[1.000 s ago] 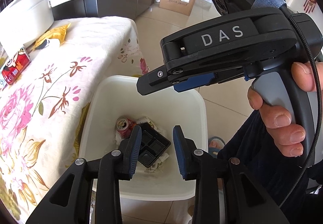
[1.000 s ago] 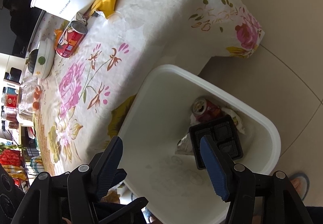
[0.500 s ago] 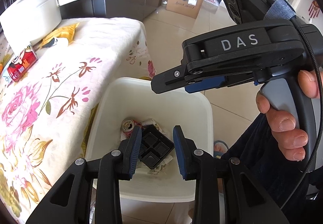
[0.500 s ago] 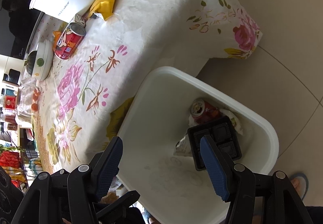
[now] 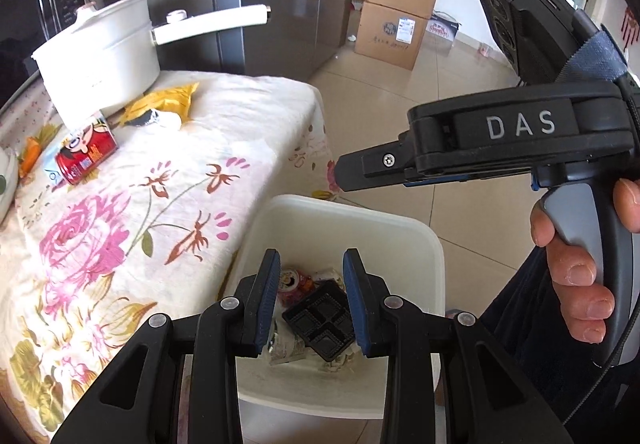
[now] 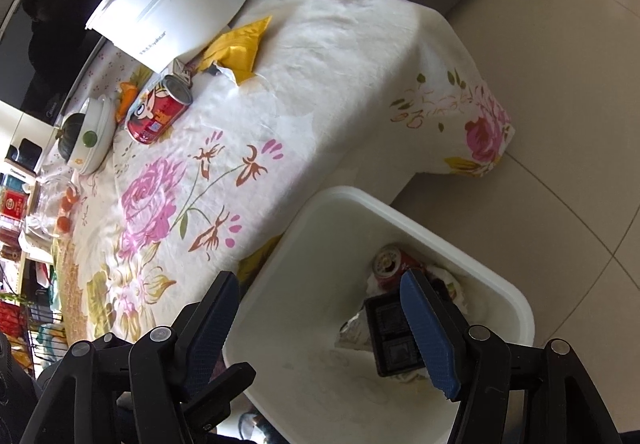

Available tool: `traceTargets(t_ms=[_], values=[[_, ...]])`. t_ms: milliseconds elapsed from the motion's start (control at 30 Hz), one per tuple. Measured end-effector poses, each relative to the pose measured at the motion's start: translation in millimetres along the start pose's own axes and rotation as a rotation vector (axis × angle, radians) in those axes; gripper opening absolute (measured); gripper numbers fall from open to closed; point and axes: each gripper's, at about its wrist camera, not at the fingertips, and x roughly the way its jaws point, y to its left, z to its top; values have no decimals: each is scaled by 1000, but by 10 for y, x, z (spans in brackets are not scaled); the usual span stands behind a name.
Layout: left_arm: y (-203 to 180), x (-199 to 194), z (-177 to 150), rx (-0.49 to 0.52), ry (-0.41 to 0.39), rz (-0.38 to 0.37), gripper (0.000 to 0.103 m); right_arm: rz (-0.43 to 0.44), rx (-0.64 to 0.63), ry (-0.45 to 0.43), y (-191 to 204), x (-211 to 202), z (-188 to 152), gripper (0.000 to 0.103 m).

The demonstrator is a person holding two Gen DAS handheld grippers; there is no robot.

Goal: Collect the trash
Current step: 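Withdraw both open tools from the bin back over the table, then grasp the blue-white milk carton with the left tool while the right tool grasps the silver foil wrapper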

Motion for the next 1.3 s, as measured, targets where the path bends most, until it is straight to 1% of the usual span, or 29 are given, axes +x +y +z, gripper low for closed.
traceTargets(t_ms=[133, 233, 300, 400, 500, 567, 733, 800, 867, 933, 1000, 1133, 1200, 1300], values=[[167, -150, 63, -41, -60, 21, 35, 9, -46, -74, 137, -140, 27, 72], [278, -237, 97, -62, -99, 63, 35, 13, -94, -123, 257, -235, 36, 76], [379, -303, 117, -88, -125, 93, 35, 14, -116, -136, 321, -252, 37, 77], [620, -417, 172, -161, -175, 145, 35, 21, -136, -139, 400, -245, 47, 77], [844, -550, 206, -220, -215, 212, 36, 27, -162, -146, 490, -241, 58, 77], [1003, -601, 226, -253, -229, 248, 41, 27, -183, -153, 551, -237, 65, 77], [1469, -719, 252, -369, -255, 286, 53, 28, -237, -164, 731, -179, 137, 78], [1642, -741, 258, -398, -247, 302, 56, 43, -254, -154, 812, -129, 184, 78], [1791, -746, 249, -421, -232, 312, 61, 42, -292, -143, 932, -54, 237, 79], [1940, -729, 246, -453, -219, 308, 62, 34, -345, -128, 1053, 42, 322, 80], [2100, -688, 253, -501, -204, 279, 63, 3, -384, -128, 1136, 149, 441, 80], [2493, -487, 324, -650, -170, 166, 64, -67, -451, -134, 1260, 426, 737, 80], [2611, -332, 441, -668, -133, 130, 64, -98, -498, -135, 1312, 583, 853, 80], [2721, -168, 635, -659, -121, 115, 64, -182, -608, -138, 1383, 835, 1020, 80]])
